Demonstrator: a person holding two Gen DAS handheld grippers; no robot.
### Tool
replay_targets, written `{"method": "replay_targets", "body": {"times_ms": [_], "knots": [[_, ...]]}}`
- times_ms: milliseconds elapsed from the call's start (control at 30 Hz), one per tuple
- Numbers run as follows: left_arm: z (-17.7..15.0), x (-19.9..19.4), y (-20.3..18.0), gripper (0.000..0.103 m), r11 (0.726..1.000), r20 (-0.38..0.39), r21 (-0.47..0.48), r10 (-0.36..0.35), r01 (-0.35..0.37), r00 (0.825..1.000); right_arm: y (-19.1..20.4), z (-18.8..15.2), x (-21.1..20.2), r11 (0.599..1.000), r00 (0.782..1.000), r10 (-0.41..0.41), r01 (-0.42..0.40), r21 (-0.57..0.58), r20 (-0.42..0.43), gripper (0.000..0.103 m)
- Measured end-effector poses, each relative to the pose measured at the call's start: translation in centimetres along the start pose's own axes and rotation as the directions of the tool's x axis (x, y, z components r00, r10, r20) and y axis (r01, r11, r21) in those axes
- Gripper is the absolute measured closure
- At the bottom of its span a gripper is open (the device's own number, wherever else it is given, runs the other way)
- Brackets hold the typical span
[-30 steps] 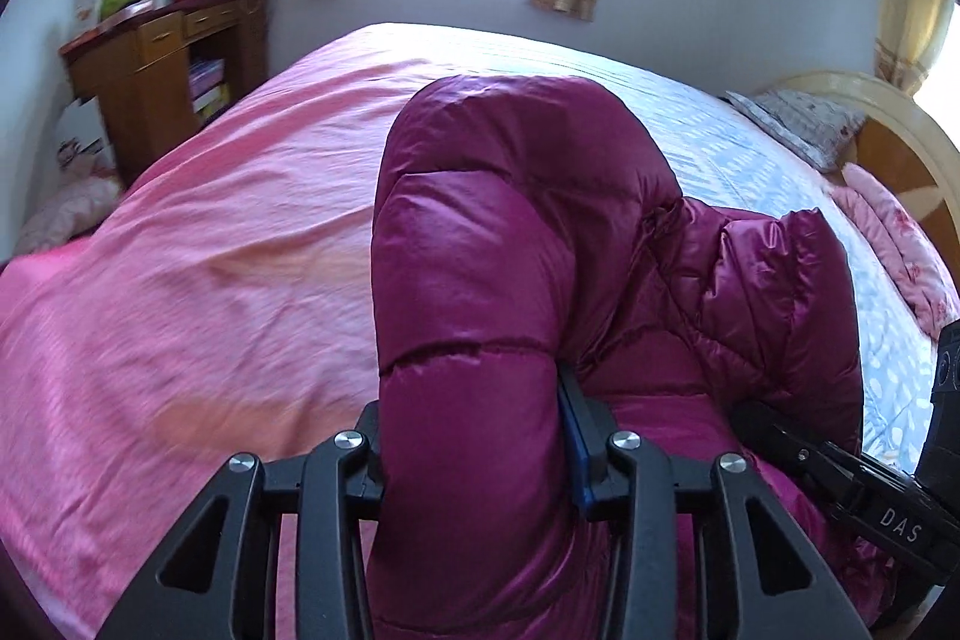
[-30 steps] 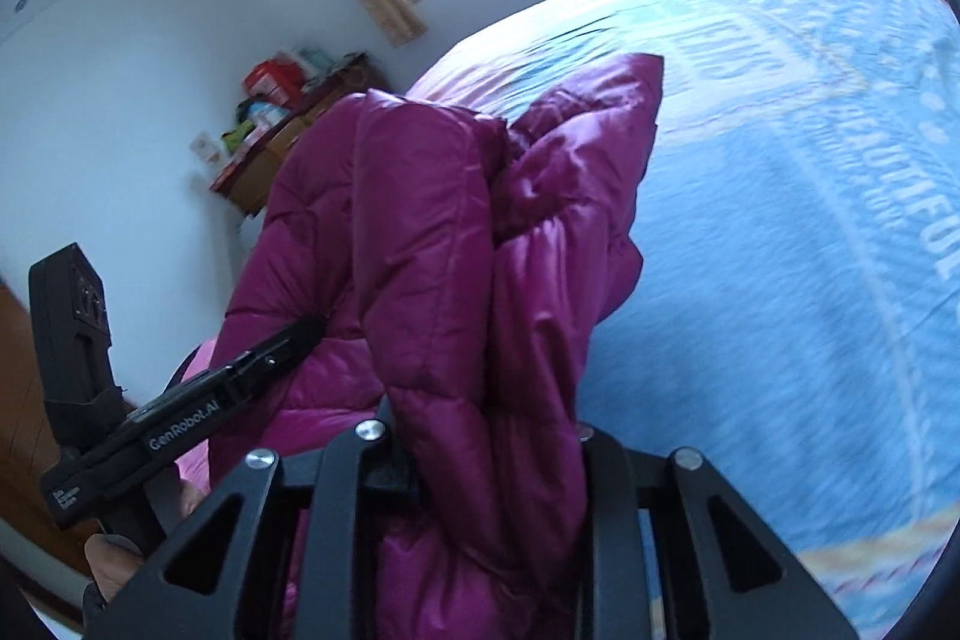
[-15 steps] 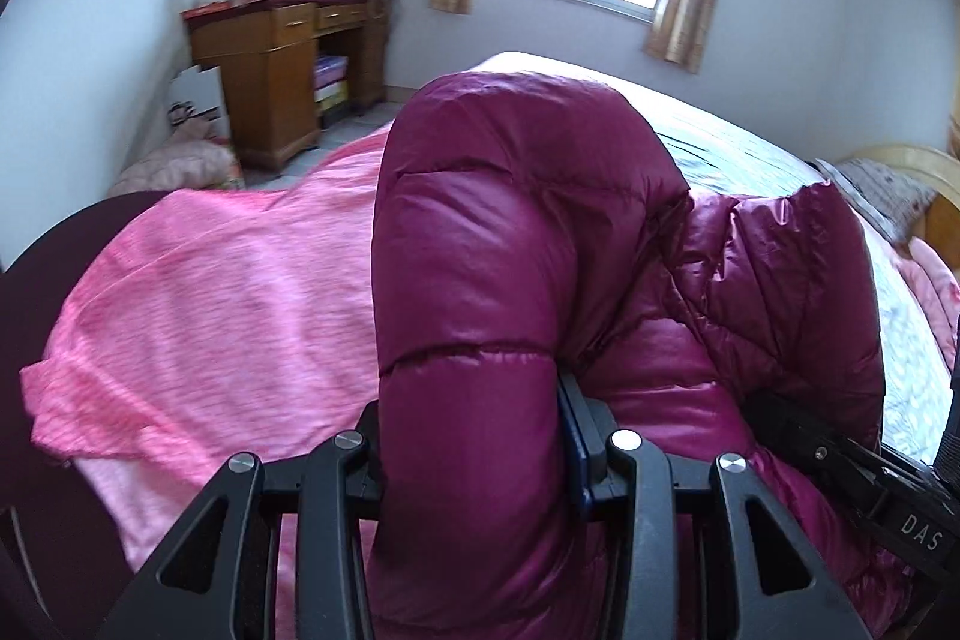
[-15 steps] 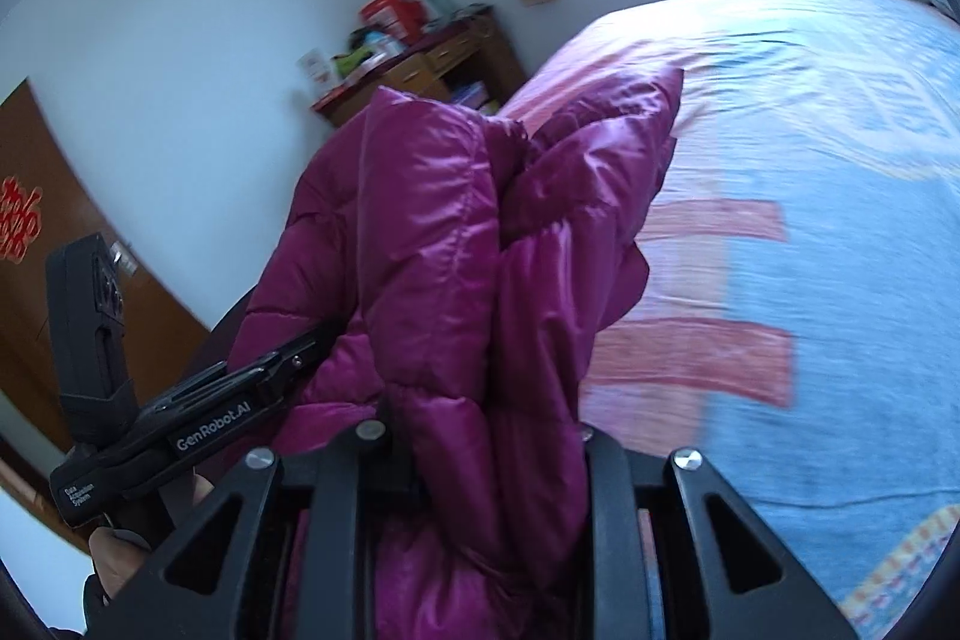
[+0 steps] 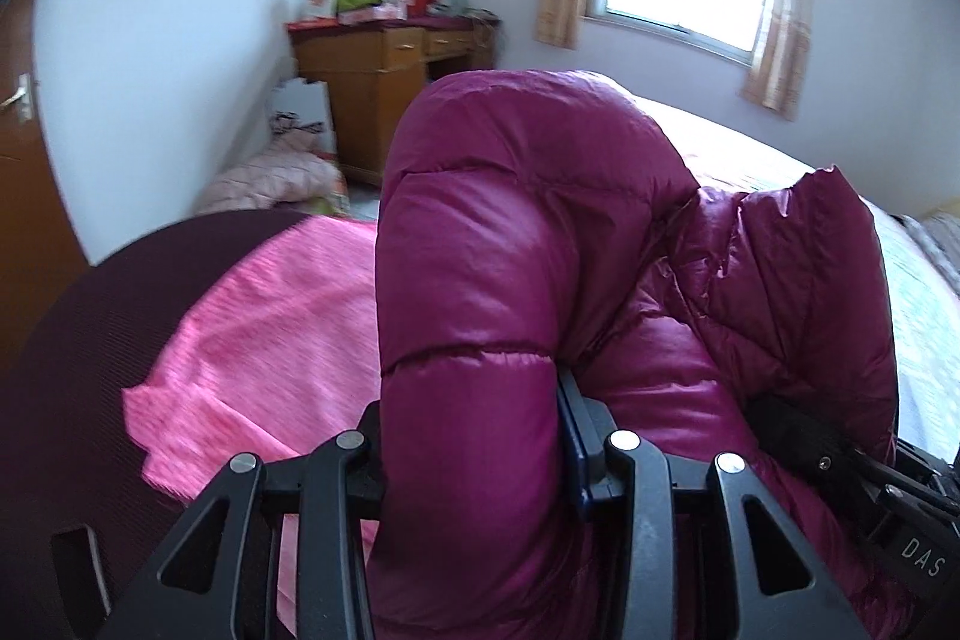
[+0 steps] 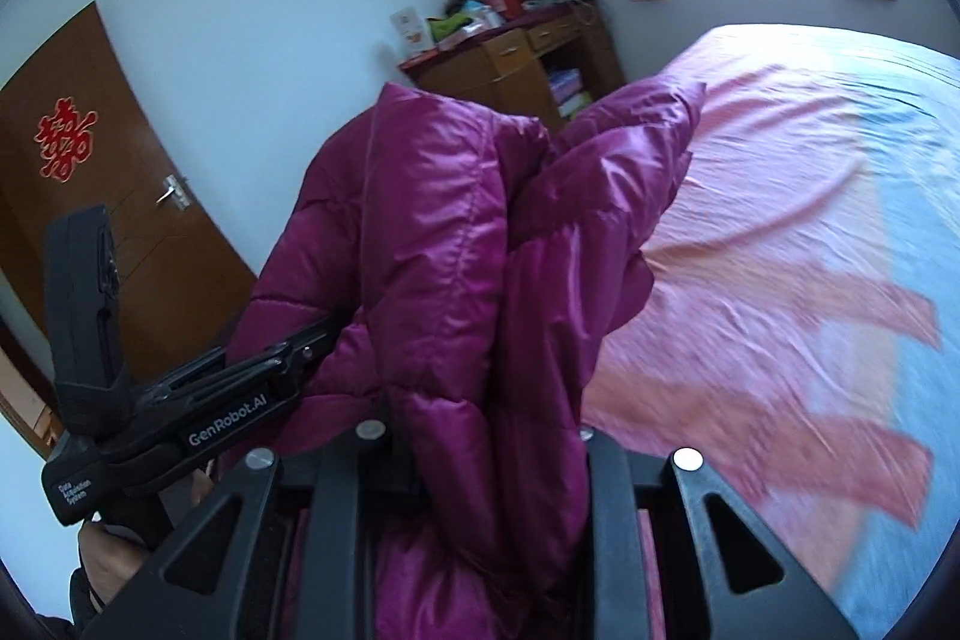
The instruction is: Fold large clothes
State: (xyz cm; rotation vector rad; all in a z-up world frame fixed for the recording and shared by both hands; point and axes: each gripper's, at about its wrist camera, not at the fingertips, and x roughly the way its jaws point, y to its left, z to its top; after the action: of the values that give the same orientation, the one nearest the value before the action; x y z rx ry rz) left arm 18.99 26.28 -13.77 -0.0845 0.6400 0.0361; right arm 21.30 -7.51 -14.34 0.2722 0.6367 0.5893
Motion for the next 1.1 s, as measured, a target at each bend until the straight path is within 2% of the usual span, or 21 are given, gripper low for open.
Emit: {"method": "replay_targets", "body": {"times_ms": [67,233,433,833,900,1000,1100], "knots": [[0.4,1.2,0.8,0.062,0.999,-0.008,-0.016,0.037,-0.037,0.999,0.6,0.5,1.7,1.0,1.0,0.013,-0.013,-0.026,-0.007,0.077],[0.7,2.6,2.2,0.062,0.997,-0.025,-0.042,0.062,-0.063,0.998,1.2,1.2,4.7,0.999,0.999,0.034,-0.035,-0.028,-0.032,0.077],[1.2,3.4,2.2,0.062,0.996,-0.027,-0.037,0.084,-0.085,0.996,1.6,1.2,5.1,0.998,0.999,0.037,-0.038,-0.054,-0.036,0.077],[1.9,6.8,2.0,0.062,0.99,-0.084,-0.047,0.128,-0.132,0.988,0.9,2.1,9.2,0.996,0.994,-0.046,0.037,-0.084,-0.098,0.077],[2.0,7.2,2.0,0.06,0.99,-0.092,-0.052,0.127,-0.133,0.988,0.0,1.7,10.5,0.996,0.99,-0.06,0.052,-0.066,-0.127,0.077],[1.9,8.1,2.0,0.052,0.989,-0.111,-0.055,0.131,-0.138,0.985,-1.9,1.1,11.6,0.999,0.99,-0.02,0.024,0.023,-0.138,0.073],[1.7,9.0,3.3,0.037,0.988,-0.143,-0.109,0.093,-0.109,0.985,-3.1,0.8,11.9,0.996,0.99,0.02,-0.007,0.091,-0.142,0.067]]}}
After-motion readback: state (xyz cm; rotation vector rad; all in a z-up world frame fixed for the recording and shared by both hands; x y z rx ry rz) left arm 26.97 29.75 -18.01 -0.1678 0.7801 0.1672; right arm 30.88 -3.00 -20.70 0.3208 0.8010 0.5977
